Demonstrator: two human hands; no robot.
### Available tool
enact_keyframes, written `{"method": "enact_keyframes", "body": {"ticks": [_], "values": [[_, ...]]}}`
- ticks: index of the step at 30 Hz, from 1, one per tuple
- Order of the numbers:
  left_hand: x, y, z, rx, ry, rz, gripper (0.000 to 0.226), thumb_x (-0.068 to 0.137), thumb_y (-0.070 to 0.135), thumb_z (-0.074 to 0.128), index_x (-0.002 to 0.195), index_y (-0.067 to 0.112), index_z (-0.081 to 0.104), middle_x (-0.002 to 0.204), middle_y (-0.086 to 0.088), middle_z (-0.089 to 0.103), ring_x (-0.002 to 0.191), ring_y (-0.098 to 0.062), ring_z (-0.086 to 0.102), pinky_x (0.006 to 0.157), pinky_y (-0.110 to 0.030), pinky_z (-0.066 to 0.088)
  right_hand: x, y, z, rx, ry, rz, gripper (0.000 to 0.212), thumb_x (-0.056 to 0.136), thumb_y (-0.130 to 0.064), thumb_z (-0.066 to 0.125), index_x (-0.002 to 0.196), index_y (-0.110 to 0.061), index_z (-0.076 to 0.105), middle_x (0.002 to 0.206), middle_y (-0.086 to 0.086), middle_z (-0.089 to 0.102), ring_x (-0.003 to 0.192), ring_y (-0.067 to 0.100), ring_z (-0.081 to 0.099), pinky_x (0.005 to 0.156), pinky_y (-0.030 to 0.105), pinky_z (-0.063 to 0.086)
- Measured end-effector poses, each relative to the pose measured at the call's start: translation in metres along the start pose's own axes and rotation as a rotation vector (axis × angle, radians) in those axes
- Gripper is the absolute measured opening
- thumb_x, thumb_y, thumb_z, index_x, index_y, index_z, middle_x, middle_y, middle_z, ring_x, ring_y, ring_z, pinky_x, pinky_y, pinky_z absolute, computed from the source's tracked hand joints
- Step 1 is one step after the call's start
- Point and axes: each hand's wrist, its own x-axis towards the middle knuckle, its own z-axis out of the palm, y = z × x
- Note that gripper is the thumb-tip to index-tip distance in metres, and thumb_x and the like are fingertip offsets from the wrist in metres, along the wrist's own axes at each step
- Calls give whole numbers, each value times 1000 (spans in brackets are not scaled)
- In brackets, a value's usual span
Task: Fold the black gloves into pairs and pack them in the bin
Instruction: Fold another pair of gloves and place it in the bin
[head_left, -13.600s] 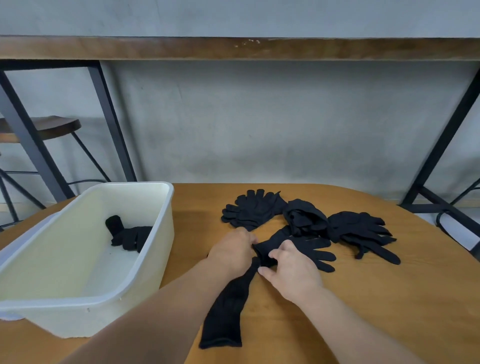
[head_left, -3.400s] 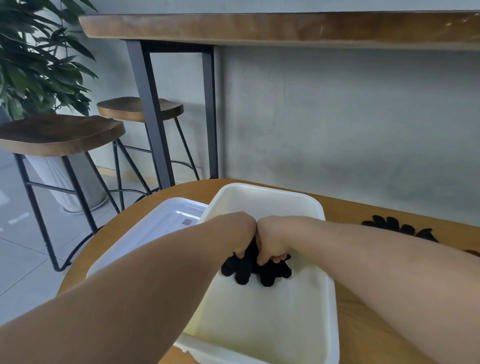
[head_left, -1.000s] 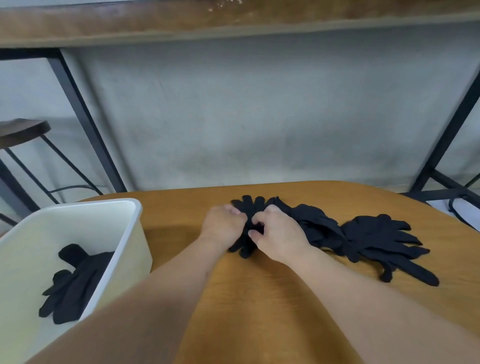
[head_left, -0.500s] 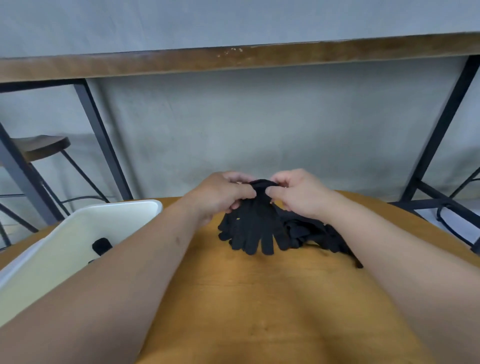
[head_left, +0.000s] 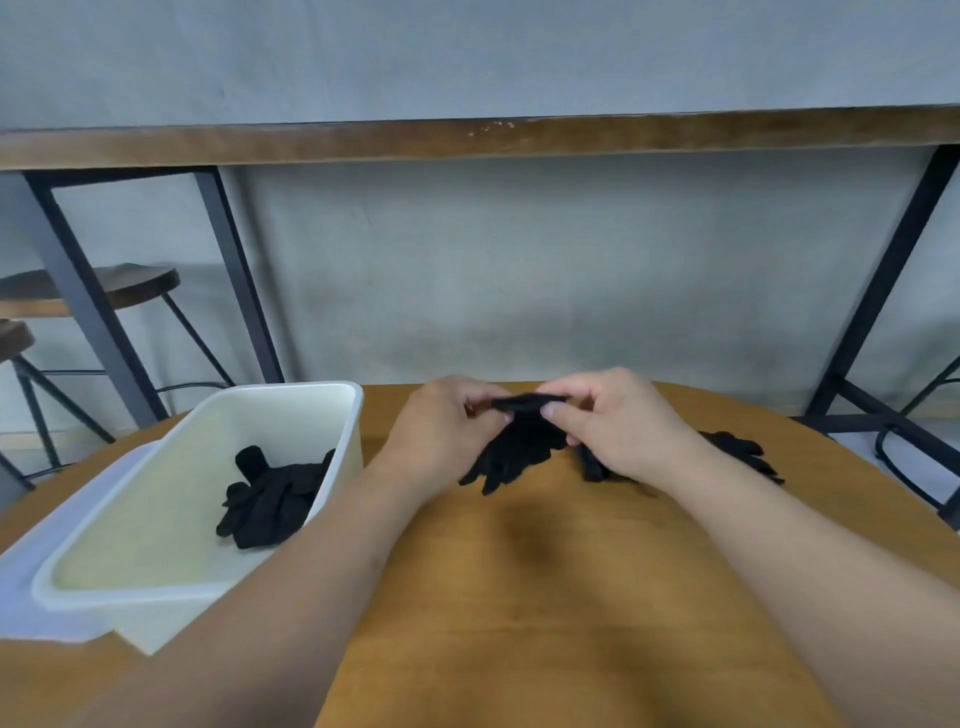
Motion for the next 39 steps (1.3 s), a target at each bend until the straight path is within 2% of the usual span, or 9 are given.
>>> {"method": "enact_keyframes", "body": {"ticks": [3,7,11,15,23,26,30,33,39], "values": [[-46,-28,19,192,-121,39,19,88,25,65,103,33,74,88,14,55,81,-6,56,67,-6,37,-34,15,27,-209,-158,-74,20,91,-24,64,102,-37,74,93,-14,69,82,9,63,80,35,54],[-102,-66,47,288,-393,-16,21,92,26,60,110,30,70,101,15,50,88,-3,49,77,-13,36,-78,38,75,-378,-452,-20,26,96,-23,56,116,-32,69,114,-13,63,97,6,60,91,29,52],[-119,-82,57,304,-447,-63,30,95,12,48,110,27,70,115,17,48,98,-3,50,83,-13,39,-91,48,89,-341,-601,135,40,87,-21,53,124,-30,64,129,-18,53,92,6,59,90,27,51],[-114,-75,62,324,-353,-49,25,98,24,49,118,23,65,120,11,50,102,-8,54,88,-19,44,-88,43,91,-310,-480,158,33,94,-24,49,121,-27,67,125,-14,57,101,9,59,92,26,49],[-112,-71,73,409,-459,-82,20,93,35,56,109,25,64,118,9,47,97,-12,54,82,-25,46,-95,53,100,-375,-477,110,33,95,-39,55,125,-29,64,126,-15,49,110,13,54,96,30,47],[-99,-63,75,343,-393,-101,15,94,34,56,96,25,67,107,10,54,91,-9,56,79,-25,48,-75,64,80,-349,-261,131,25,95,-40,55,113,-29,68,109,-14,54,97,9,57,86,27,49],[-67,-50,83,234,-318,-161,16,95,29,54,86,25,67,92,11,62,70,-4,58,59,-16,46,-24,94,36,-426,127,248,16,95,-36,54,96,-32,69,97,-10,55,84,11,59,75,30,52],[-38,-44,96,140,-300,-226,18,94,24,52,85,24,67,82,7,67,56,-7,53,49,-18,42,6,122,17,-489,217,339,21,95,-37,55,110,-28,67,102,-7,54,79,16,60,69,32,52],[4,-48,113,-5,-232,-302,19,93,25,54,77,28,64,60,12,56,52,-6,51,53,-20,43,46,140,23,-673,134,279,38,95,-38,56,131,-25,57,119,-4,47,80,22,61,65,30,47]]}}
